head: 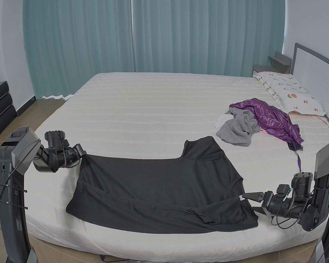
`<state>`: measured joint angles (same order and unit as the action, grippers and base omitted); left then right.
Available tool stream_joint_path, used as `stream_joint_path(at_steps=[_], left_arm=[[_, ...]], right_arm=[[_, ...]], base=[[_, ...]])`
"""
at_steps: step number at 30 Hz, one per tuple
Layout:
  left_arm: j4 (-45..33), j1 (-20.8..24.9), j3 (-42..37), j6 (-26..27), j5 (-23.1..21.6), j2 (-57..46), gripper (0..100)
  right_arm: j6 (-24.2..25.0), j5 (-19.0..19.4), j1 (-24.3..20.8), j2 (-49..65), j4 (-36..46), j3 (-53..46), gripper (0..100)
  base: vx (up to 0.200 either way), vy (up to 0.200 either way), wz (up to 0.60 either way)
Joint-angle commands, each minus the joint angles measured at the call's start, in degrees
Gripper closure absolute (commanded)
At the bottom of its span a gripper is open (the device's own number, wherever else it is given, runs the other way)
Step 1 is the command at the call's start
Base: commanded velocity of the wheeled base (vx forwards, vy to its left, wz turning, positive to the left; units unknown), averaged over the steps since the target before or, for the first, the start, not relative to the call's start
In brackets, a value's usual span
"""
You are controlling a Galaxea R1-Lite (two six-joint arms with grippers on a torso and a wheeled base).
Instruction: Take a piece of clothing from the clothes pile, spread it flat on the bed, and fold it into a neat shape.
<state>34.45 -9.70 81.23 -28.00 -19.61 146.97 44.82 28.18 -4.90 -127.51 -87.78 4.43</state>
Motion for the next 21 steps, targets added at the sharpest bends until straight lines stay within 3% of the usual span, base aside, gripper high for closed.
stream_joint_path(at_steps=[1,10,16,18,21], left_arm=[[0.00,0.04,-0.01,-0.12,0.02,0.07,0],[0.00,-0.93,-3.53,-5.48,-0.95,-4.41,0],[2.29,-1.28,-19.88,-4.87,-11.85,-15.92,0],[3.17,-1.28,-22.43,-4.69,-13.61,-17.51,0],[5.45,-1.37,-29.63,1.11,-15.37,-19.70,0]], right_arm=[[0.00,0.03,-0.02,-0.10,-0.02,-0.03,0],[0.09,0.12,0.15,0.34,-0.02,-0.21,0],[0.09,0.12,0.15,0.25,-0.02,-0.12,0],[0.09,0.12,0.15,0.34,-0.02,-0.12,0],[0.09,0.12,0.15,0.42,-0.02,-0.21,0]], base=[[0.000,0.000,0.00],[0.000,0.000,0.00],[0.000,0.000,0.00],[0.000,0.000,0.00],[0.000,0.000,0.00]])
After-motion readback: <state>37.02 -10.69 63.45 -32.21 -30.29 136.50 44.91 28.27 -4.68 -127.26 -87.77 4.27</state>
